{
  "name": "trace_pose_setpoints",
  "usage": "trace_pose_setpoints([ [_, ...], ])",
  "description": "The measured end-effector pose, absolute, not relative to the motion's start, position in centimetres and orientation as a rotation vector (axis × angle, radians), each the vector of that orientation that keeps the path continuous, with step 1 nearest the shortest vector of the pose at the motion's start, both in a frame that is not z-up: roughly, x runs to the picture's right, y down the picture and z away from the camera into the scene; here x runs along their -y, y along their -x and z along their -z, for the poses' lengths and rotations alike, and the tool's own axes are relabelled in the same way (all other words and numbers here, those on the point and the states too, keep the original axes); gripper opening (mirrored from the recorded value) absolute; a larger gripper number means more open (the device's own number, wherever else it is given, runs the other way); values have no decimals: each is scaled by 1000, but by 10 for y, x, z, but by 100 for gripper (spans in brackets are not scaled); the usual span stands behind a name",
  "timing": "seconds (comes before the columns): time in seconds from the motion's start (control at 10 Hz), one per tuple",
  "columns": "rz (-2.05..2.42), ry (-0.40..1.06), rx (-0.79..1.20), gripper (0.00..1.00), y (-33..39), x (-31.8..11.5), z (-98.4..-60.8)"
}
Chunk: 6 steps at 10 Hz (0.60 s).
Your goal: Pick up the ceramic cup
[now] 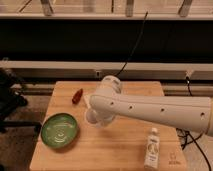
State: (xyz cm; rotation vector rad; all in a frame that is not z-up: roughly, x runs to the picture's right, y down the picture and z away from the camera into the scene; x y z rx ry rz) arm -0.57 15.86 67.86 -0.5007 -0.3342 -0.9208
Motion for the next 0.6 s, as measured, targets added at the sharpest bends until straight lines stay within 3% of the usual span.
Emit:
trace_pose_setpoints([
  [0.6,920,497,329,0,-1,-157,-682],
])
